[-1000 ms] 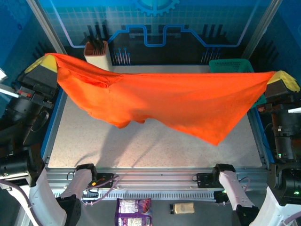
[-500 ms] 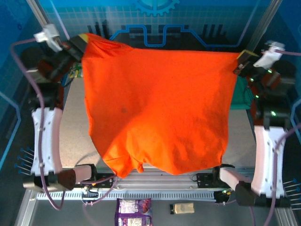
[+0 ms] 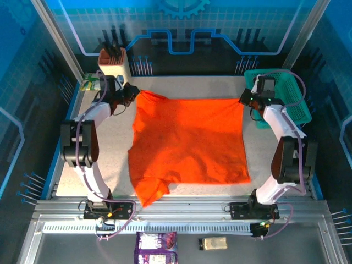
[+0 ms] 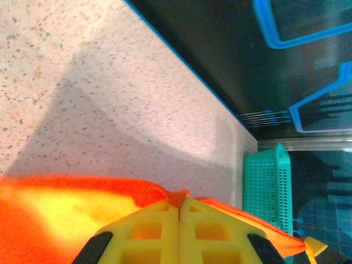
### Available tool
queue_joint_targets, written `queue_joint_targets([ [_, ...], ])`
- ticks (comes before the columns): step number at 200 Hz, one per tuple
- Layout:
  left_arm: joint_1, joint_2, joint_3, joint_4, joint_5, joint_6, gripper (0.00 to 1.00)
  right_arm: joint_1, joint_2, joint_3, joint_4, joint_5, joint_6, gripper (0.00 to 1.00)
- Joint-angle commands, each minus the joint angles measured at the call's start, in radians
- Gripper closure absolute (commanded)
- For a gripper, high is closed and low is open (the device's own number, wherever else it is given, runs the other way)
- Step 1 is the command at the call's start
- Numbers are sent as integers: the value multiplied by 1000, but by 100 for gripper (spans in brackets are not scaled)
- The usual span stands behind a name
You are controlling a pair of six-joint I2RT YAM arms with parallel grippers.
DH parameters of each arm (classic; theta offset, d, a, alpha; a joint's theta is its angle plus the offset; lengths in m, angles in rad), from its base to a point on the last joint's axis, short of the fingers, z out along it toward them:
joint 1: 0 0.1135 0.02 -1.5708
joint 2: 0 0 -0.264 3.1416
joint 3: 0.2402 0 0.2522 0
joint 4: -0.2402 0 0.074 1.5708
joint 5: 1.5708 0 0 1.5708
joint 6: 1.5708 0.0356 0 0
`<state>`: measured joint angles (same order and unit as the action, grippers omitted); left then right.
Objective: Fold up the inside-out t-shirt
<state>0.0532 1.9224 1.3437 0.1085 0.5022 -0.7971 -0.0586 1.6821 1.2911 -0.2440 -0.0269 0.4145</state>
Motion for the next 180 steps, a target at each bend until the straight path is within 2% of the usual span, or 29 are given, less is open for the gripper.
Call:
queue_joint_targets([
  [1, -22, 41, 171, 51, 22, -8, 71, 9, 54, 128, 49, 27, 27, 87],
  [10, -28, 55, 214, 29, 18, -6, 60, 12, 70, 166, 19, 35, 35, 73],
  [14, -31, 54, 227, 22, 14, -6, 57, 15, 73, 178, 6, 40, 38, 69],
  [32, -40, 33, 274, -36, -3, 13, 49, 42, 64, 217, -42, 65, 25, 62],
  [54, -61, -8, 307, -177, -20, 77, 48, 79, 38, 223, -71, 45, 13, 60],
  [82, -127, -108, 212, -344, -54, 176, 50, 143, 35, 200, -71, -112, 16, 60],
  [107, -206, -210, 36, -407, -118, 213, 59, 224, 79, 188, -42, -235, 30, 59],
  [123, -239, -209, -21, -437, -153, 215, 67, 273, 133, 198, -31, -291, 44, 58],
  [138, -243, -175, -37, -434, -160, 202, 69, 302, 183, 210, -30, -312, 70, 58],
  [150, -243, -133, -19, -434, -187, 190, 67, 322, 224, 220, -34, -337, 91, 57],
  [166, -243, -70, 29, -436, -237, 155, 53, 345, 266, 232, -41, -358, 104, 57],
  [180, -244, -3, 80, -410, -250, 112, 51, 366, 286, 226, -41, -352, 110, 57],
])
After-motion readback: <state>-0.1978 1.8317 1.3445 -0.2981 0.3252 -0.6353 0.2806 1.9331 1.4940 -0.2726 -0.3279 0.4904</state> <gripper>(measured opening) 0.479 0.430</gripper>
